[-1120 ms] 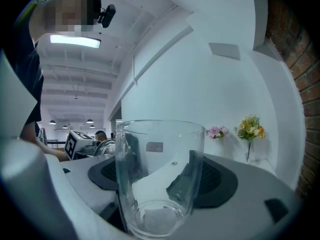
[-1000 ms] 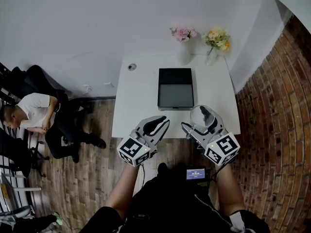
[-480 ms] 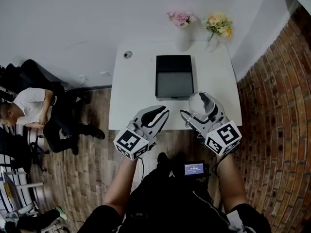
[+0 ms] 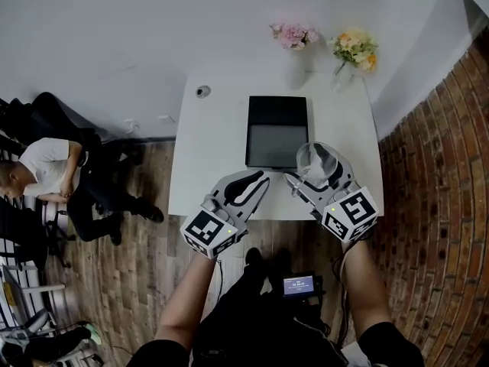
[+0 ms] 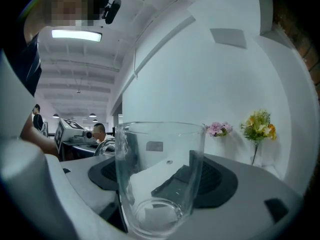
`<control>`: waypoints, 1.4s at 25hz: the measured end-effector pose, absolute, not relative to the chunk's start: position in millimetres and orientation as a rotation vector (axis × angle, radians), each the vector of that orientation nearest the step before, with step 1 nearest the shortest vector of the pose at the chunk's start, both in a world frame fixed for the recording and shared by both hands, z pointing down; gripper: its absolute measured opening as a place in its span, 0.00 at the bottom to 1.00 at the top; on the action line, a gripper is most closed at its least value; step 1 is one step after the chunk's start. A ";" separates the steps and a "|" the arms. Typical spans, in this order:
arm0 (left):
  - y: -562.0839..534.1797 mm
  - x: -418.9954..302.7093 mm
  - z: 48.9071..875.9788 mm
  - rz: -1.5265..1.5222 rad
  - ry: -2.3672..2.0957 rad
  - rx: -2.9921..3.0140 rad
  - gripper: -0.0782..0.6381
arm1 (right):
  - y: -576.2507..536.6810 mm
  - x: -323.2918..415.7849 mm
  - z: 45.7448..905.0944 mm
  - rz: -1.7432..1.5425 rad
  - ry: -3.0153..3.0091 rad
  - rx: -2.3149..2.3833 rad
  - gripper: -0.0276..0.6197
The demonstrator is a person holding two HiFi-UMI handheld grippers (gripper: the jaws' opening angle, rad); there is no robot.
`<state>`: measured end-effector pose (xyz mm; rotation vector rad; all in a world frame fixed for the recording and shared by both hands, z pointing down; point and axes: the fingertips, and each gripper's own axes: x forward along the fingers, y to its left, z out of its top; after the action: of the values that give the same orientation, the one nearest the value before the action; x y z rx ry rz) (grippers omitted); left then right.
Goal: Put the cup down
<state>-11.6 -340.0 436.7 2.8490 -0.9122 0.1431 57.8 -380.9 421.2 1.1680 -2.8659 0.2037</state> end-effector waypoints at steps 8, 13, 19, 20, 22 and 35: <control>-379.1 -13.1 445.4 0.114 -0.980 2.824 0.18 | -424.5 60.3 439.3 0.204 -2.863 1.164 0.67; -400.6 -9.7 454.9 0.106 -0.992 2.814 0.18 | -454.0 63.0 457.2 0.212 -2.854 1.175 0.67; -418.6 -6.7 468.6 0.118 -1.015 2.789 0.18 | -491.4 69.1 480.6 0.197 -2.840 1.184 0.67; -421.0 -6.1 470.1 0.120 -1.017 2.789 0.18 | -498.3 70.1 484.2 0.188 -2.836 1.184 0.67; -426.2 -5.4 472.9 0.124 -1.021 2.793 0.18 | -512.6 71.2 490.5 0.174 -2.832 1.182 0.67; -459.4 0.2 483.3 0.055 -1.068 2.801 0.18 | -582.0 58.7 533.7 0.166 -2.812 1.130 0.67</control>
<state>0.2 -459.4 483.3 2.8009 -1.0681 0.0551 58.7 -582.0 533.7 1.1302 -2.8122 0.1655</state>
